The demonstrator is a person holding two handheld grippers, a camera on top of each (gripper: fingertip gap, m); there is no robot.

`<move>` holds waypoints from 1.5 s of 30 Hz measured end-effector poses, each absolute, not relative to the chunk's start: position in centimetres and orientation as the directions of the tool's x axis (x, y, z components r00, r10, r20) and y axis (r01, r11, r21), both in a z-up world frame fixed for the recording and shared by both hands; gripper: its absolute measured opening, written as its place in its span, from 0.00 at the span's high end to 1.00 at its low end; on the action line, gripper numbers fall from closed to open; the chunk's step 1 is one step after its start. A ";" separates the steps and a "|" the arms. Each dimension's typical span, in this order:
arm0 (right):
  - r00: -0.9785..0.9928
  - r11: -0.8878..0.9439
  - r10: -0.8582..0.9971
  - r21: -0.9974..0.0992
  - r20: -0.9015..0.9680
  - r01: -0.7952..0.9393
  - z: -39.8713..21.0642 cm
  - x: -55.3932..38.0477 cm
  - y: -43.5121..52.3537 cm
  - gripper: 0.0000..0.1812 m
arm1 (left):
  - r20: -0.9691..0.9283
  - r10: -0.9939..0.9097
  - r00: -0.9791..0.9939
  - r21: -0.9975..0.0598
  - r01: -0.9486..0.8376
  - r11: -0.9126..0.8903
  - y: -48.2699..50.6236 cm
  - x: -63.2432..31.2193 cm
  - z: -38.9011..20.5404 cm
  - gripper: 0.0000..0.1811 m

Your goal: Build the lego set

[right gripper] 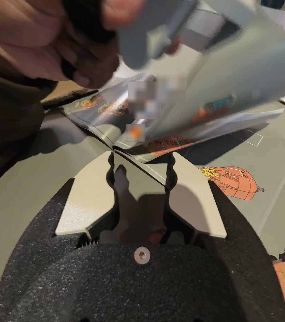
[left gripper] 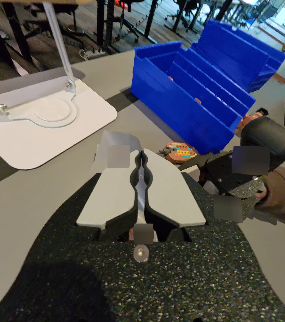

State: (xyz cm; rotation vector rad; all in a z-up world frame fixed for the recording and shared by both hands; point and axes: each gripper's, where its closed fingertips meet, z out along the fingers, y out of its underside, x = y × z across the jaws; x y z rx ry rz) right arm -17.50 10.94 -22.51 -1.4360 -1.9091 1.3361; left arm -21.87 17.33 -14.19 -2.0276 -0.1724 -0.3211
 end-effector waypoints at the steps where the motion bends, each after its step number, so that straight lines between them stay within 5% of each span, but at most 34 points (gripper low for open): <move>1: -0.388 0.004 0.894 -0.863 -0.223 0.506 -22.4 -17.5 11.0 0.66 | 0.299 -0.002 0.954 -0.858 0.268 -0.439 16.9 -22.1 -13.7 1.00; 16: -0.284 0.045 0.958 -0.946 -0.051 0.322 -17.7 -15.4 12.7 0.64 | 0.401 0.273 0.875 -0.899 0.433 -0.068 6.0 -26.0 -10.3 1.00; 27: -0.498 0.147 0.864 -0.911 -0.070 0.385 -17.2 -20.1 7.2 0.63 | 0.471 0.398 0.787 -0.872 0.484 0.076 -0.7 -27.1 -11.0 0.98; 34: -0.582 0.221 0.803 -0.840 -0.132 0.495 -19.9 -22.9 5.8 0.63 | 0.421 0.426 0.801 -0.860 0.501 -0.092 -4.0 -25.1 -14.0 0.78; 38: -0.614 0.287 0.783 -0.816 -0.102 0.502 -20.8 -23.1 5.0 0.63 | 0.115 0.537 0.835 -0.863 0.351 -0.362 -7.2 -24.7 -17.7 0.74; 41: -0.637 0.336 0.767 -0.799 -0.075 0.499 -21.2 -22.9 4.4 0.63 | -0.155 0.535 0.830 -0.766 0.241 -0.596 -9.3 -24.5 -20.7 0.71; 45: -0.656 0.364 0.753 -0.797 -0.053 0.482 -20.7 -22.3 3.7 0.63 | -0.254 0.517 0.818 -0.669 0.237 -0.704 -10.9 -24.4 -23.5 0.69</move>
